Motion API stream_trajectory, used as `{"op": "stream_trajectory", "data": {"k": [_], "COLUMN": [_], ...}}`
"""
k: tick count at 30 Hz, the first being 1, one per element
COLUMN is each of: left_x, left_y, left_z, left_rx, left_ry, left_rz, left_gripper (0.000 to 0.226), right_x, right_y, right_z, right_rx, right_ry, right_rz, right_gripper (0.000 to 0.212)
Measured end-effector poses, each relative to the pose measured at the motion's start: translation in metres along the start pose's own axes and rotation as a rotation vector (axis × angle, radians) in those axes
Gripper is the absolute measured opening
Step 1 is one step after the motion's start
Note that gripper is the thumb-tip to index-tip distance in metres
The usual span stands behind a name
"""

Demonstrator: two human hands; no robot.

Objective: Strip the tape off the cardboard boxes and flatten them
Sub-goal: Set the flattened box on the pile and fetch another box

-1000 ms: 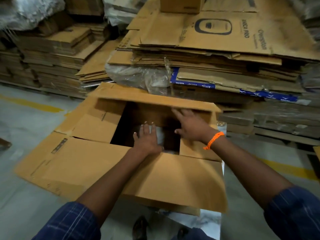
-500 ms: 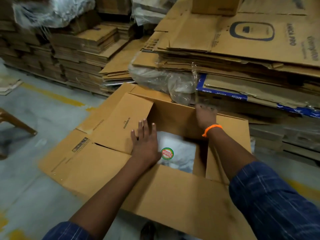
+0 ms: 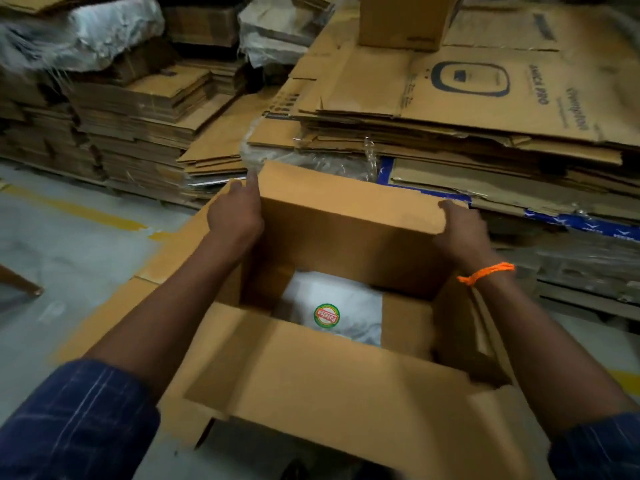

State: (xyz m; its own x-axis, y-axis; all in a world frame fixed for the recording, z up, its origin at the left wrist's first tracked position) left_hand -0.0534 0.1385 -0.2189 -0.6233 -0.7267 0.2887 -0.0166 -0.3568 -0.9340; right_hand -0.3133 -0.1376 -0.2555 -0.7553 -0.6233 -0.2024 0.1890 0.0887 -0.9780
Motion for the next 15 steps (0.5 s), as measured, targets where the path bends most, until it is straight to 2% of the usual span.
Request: {"op": "stream_trajectory", "data": {"k": [3,6,7,10,11,12,14,15], "left_x": [-0.022,-0.056,-0.075,-0.139,-0.145,-0.147,-0.142,-0.135], "left_y": [-0.018,-0.004,0.015,0.074,0.085,0.091,0.087,0.083], "left_z": [0.03,0.033,0.029,-0.006,-0.016,-0.021,-0.022,-0.021], "left_rx": [0.056,-0.081,-0.145,-0.442,-0.52,-0.539,-0.465,-0.431], "left_ry": [-0.013,-0.117,-0.182,-0.503,-0.536,-0.505,-0.451,-0.438], "left_rz": [0.207,0.497,0.48,0.158,0.048,-0.027,-0.048,-0.029], "left_gripper": [0.055,0.063,0.072,0.098,0.091,0.074,0.051,0.052], "right_x": [0.03,0.043,0.042,0.019,0.01,0.001,-0.011,-0.014], "right_y": [-0.039,-0.046,-0.044,-0.028,-0.021,-0.013,0.0,0.004], "right_z": [-0.003,-0.017,-0.021,-0.025,-0.027,-0.029,-0.033,-0.036], "right_rx": [0.041,0.04,0.035,-0.029,-0.056,-0.073,-0.09,-0.085], "right_ry": [0.017,0.044,0.046,-0.015,-0.038,-0.059,-0.085,-0.091], "right_rz": [0.018,0.046,0.045,-0.019,-0.055,-0.082,-0.101,-0.1], "right_gripper": [0.069,0.075,0.078,0.083,0.083,0.083,0.08,0.078]}}
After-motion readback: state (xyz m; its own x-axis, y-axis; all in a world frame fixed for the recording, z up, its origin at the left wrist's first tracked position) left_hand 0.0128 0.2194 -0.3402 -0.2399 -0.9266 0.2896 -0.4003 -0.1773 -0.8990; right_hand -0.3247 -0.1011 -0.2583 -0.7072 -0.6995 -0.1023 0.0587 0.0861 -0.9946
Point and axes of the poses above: each hand's wrist, its own z-axis towards the middle knuckle, its own y-axis out of the palm, x = y × z, the point moved 6 cm from there along z, towards the middle knuckle, and after that the axes turned 12 degrees about -z, right-handed, at the moved point
